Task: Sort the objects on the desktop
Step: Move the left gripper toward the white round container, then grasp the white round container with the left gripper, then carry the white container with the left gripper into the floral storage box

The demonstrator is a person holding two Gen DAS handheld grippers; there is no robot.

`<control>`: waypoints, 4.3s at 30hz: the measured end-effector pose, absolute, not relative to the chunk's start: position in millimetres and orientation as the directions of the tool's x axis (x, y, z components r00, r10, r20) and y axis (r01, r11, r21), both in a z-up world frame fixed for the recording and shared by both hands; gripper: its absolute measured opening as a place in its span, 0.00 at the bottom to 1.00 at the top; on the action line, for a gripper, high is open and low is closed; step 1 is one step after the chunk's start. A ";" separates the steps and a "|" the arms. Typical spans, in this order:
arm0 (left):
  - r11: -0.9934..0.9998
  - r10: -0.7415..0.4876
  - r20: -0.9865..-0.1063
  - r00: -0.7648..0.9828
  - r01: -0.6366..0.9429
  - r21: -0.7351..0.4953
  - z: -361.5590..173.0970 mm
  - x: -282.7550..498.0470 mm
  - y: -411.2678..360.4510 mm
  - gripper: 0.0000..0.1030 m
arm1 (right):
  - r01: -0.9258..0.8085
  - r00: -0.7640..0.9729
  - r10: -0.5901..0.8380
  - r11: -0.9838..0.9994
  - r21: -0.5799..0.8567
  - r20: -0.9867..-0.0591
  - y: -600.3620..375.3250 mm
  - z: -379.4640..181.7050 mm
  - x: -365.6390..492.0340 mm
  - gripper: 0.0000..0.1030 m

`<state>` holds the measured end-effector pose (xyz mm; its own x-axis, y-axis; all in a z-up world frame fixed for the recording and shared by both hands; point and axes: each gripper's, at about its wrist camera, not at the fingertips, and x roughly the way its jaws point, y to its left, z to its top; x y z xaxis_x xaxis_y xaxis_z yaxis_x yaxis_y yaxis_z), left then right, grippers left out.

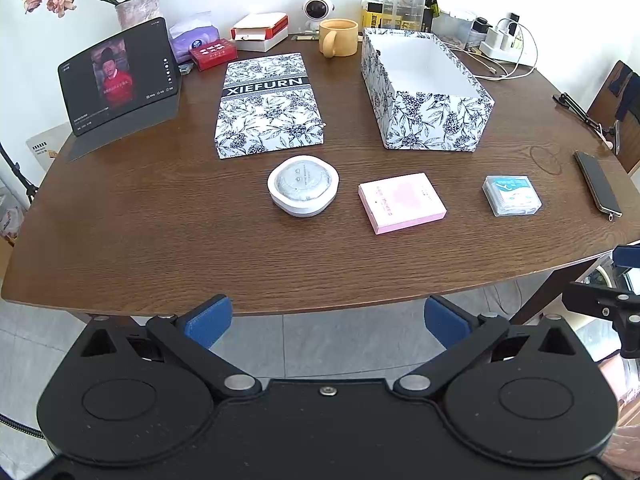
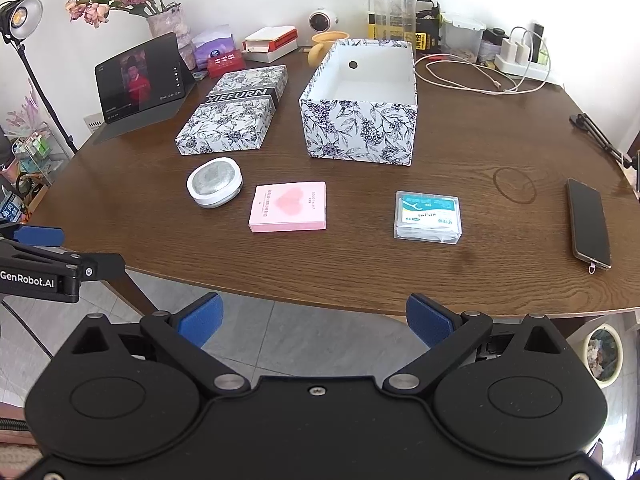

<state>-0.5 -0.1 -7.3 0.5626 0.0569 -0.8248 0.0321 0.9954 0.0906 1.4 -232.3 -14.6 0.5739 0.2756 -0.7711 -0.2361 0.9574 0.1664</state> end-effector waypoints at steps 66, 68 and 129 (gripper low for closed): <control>0.883 -0.143 -0.951 0.273 0.470 0.002 -130.8 233.1 34.0 0.79 | -0.189 0.579 0.230 0.971 0.145 -0.783 -140.1 -17.7 98.8 0.97; 0.878 -0.146 -0.951 0.272 0.479 0.002 -130.4 233.0 35.4 0.79 | -0.196 0.575 0.236 0.969 0.148 -0.784 -143.1 -18.7 105.0 0.97; 0.898 -0.057 -0.919 0.390 0.422 0.123 -143.2 525.8 -196.1 0.79 | -0.209 0.581 0.356 0.934 0.288 -0.732 -285.5 -19.7 295.5 0.97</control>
